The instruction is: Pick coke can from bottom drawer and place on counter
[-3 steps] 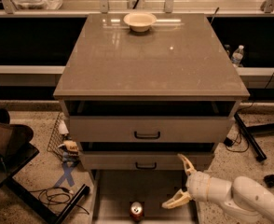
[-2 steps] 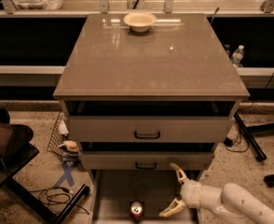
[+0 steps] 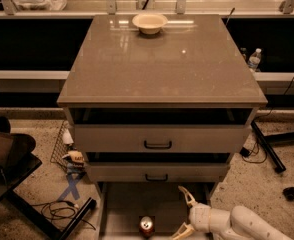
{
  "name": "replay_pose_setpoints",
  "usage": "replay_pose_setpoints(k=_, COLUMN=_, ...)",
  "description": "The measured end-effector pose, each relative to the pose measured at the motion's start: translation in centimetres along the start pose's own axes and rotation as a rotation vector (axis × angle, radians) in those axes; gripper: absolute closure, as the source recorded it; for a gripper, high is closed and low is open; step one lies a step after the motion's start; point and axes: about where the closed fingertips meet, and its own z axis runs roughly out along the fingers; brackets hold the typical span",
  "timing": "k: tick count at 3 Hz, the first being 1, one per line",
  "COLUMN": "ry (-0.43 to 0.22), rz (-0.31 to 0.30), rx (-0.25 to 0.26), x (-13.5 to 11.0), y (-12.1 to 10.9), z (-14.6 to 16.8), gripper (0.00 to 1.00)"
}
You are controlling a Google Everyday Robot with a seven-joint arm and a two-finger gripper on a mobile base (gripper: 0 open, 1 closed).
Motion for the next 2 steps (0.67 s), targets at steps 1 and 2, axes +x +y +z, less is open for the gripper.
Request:
replay_pose_setpoints(k=1, ry=0.035, rz=0.010, rx=0.031, x=1.15, y=-0.35, z=0.42, gripper=0.00)
replay_pose_setpoints(k=2, ry=0.012, rz=0.021, rx=0.027, x=1.48, y=-0.20, z=0.99, gripper=0.00)
